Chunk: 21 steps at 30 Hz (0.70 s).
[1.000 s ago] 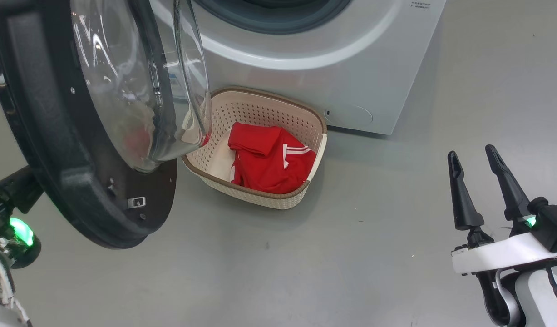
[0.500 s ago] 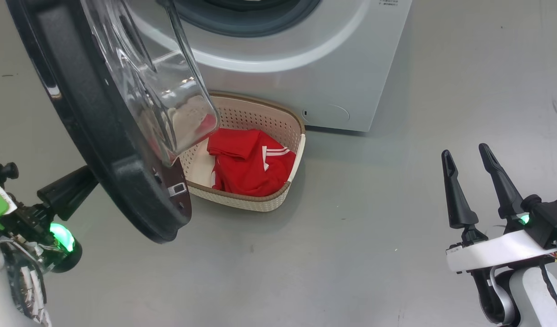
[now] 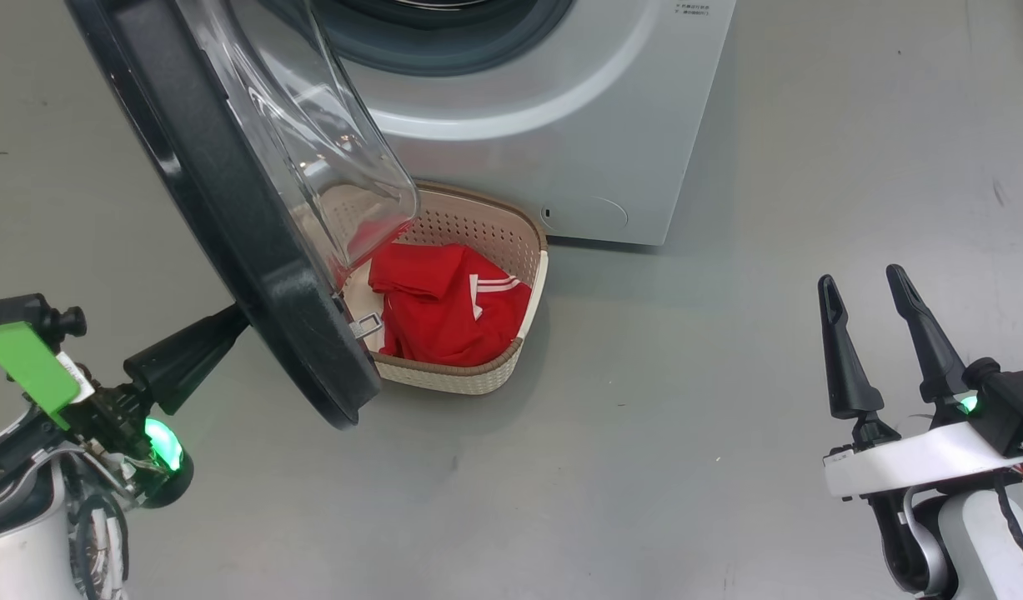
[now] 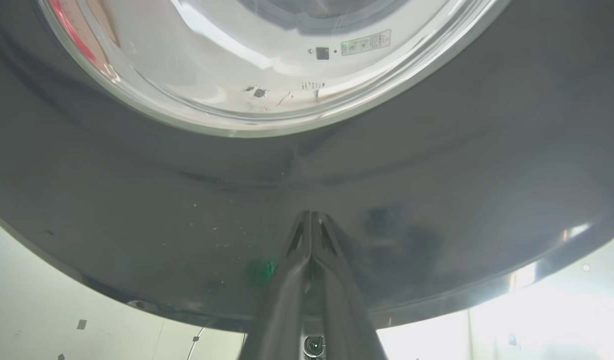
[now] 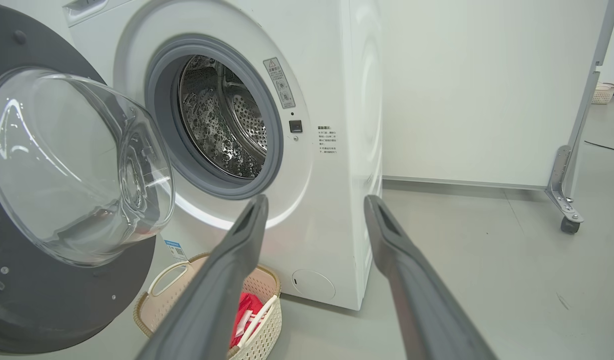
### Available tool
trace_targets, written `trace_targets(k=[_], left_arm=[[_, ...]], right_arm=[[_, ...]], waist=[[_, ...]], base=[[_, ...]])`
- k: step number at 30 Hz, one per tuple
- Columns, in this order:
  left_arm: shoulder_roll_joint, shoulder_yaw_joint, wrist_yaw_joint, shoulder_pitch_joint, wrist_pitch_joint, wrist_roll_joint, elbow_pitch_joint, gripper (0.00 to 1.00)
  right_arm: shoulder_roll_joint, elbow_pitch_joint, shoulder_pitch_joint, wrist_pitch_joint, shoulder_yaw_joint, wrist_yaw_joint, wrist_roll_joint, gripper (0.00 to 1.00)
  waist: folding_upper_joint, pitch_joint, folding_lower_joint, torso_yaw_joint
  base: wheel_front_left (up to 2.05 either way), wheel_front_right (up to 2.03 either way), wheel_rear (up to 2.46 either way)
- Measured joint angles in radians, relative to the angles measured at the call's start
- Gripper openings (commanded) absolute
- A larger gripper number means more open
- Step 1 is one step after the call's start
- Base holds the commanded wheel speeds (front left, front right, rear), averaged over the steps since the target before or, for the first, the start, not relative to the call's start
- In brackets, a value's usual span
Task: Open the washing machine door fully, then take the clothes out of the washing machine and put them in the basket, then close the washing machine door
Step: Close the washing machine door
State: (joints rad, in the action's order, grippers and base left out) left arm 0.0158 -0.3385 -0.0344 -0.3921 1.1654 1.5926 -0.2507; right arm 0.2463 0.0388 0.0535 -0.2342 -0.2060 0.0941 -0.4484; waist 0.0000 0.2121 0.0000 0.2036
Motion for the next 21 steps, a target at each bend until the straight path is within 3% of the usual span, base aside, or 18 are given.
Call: trace_targets(k=[6, 11, 15, 21], left_arm=[[0.000, 0.029, 0.015, 0.033, -0.072, 0.002, 0.020, 0.00], [0.000, 0.036, 0.057, 0.064, -0.149, -0.038, 0.056, 0.00], [0.000, 0.036, 0.127, 0.095, -0.221, -0.145, 0.103, 0.00], [0.007, 0.045, 0.156, 0.148, -0.356, -0.344, 0.171, 0.00]], right_arm=[[-0.003, -0.014, -0.001, 0.000, 0.004, 0.000, 0.000, 1.00], [-0.012, -0.019, -0.003, -0.001, 0.004, 0.000, 0.000, 1.00], [-0.014, -0.022, -0.010, -0.002, 0.007, -0.002, 0.000, 1.00], [-0.020, -0.028, -0.023, -0.002, 0.007, -0.009, 0.000, 1.00]], waist=[[0.0000, -0.015, 0.0000, 0.004], [0.0000, -0.033, 0.0000, 0.011], [0.0000, -0.049, 0.0000, 0.019], [0.0000, -0.070, 0.0000, 0.032]], base=[[0.00, 0.00, 0.00], [0.00, 0.00, 0.00], [0.00, 0.00, 0.00], [0.00, 0.00, 0.00]])
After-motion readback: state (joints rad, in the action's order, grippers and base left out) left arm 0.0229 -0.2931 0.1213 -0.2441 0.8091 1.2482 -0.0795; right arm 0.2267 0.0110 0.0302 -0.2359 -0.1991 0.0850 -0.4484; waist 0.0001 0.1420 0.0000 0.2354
